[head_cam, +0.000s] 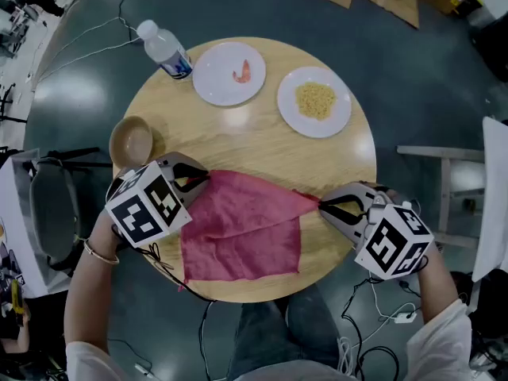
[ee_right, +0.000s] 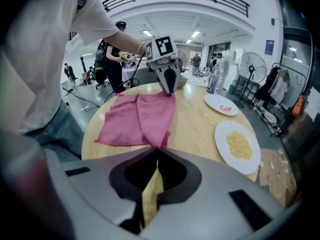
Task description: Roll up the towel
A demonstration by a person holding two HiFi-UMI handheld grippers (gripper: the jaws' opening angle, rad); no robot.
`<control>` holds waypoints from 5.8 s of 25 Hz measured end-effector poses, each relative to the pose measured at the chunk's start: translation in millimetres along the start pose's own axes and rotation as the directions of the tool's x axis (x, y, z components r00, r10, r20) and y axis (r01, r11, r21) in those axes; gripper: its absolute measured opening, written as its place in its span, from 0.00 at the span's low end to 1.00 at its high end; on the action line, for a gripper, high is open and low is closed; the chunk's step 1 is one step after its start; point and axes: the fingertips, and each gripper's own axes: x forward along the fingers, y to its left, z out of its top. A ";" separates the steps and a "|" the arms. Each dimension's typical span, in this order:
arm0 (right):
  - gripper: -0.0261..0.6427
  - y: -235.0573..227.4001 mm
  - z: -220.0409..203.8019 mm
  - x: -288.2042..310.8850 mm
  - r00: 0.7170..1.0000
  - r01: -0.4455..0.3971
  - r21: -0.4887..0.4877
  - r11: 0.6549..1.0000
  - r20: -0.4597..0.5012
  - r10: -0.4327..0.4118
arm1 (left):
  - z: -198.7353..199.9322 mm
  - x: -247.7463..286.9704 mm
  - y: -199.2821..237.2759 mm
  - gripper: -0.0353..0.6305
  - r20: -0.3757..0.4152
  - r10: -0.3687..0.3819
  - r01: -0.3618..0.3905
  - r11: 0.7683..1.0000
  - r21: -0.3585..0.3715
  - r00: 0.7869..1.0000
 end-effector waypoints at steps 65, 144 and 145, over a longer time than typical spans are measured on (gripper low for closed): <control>0.16 -46.6 68.3 72.3 0.984 -0.103 0.017 0.995 -0.147 0.104 | -97.2 -42.5 -36.2 0.21 0.094 0.077 -0.059 0.981 -0.183 0.993; 0.18 -12.0 52.2 72.2 0.971 -0.192 0.140 0.971 -0.116 0.209 | -105.3 -37.3 -56.5 0.17 0.070 0.046 -0.030 0.975 -0.218 0.996; 0.19 -12.4 50.7 74.5 0.966 -0.209 0.155 0.965 -0.120 0.229 | -106.6 -34.4 -55.4 0.18 0.059 0.029 -0.015 0.975 -0.221 0.998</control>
